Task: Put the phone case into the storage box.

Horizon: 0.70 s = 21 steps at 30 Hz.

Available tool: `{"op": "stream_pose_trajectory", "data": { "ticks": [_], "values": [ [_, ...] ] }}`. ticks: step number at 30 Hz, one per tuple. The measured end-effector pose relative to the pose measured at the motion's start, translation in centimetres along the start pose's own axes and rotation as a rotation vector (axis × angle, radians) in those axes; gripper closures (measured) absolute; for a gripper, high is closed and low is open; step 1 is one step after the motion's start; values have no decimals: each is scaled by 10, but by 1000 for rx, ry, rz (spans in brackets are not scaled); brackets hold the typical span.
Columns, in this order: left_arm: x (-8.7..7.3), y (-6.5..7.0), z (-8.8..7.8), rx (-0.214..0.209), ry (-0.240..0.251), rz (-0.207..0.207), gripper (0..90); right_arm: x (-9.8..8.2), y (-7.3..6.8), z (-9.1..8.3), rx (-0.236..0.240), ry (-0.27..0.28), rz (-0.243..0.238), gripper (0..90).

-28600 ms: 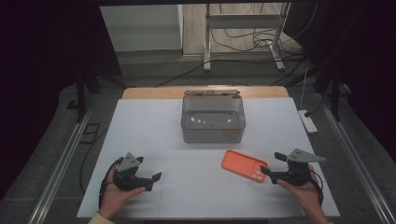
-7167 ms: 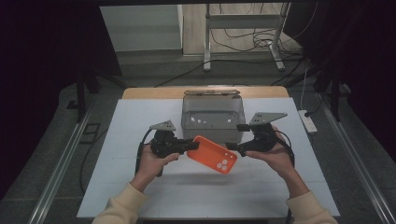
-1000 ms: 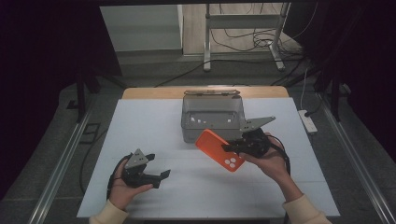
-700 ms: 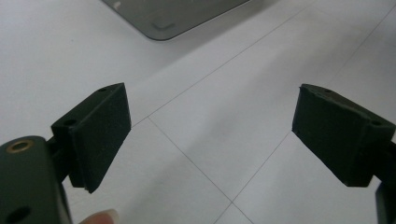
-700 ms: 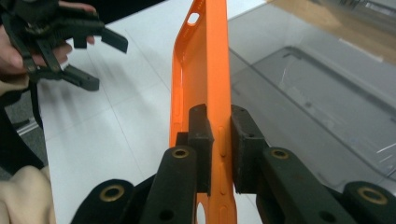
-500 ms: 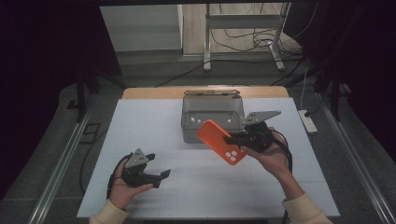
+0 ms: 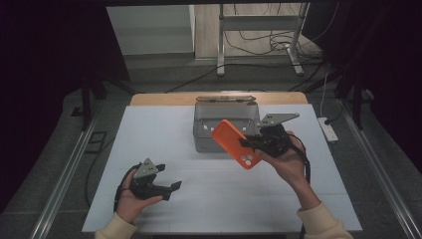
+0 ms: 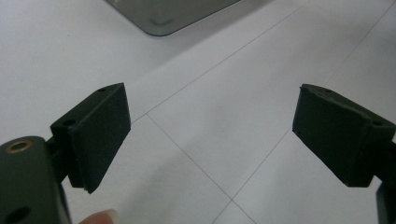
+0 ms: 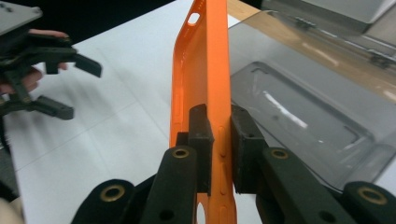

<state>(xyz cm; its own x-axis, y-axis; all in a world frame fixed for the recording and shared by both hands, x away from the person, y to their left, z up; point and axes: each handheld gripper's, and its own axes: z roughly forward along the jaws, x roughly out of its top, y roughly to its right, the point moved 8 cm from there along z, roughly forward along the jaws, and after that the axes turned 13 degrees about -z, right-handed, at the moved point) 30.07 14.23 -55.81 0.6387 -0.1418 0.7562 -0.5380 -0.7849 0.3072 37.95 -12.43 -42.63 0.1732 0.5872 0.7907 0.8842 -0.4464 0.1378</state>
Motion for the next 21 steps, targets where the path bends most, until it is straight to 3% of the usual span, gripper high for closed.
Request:
{"op": "stream_pose_trajectory", "data": {
  "ticks": [5, 21],
  "values": [
    [-1, 0, -1, 2, 1, 0, 113, 3, 4, -1, -41, -8, 10, 803],
    [0, -2, 0, 13, 4, 1, 113, 6, 12, 0, -89, -16, 30, 802]
  ]
}}
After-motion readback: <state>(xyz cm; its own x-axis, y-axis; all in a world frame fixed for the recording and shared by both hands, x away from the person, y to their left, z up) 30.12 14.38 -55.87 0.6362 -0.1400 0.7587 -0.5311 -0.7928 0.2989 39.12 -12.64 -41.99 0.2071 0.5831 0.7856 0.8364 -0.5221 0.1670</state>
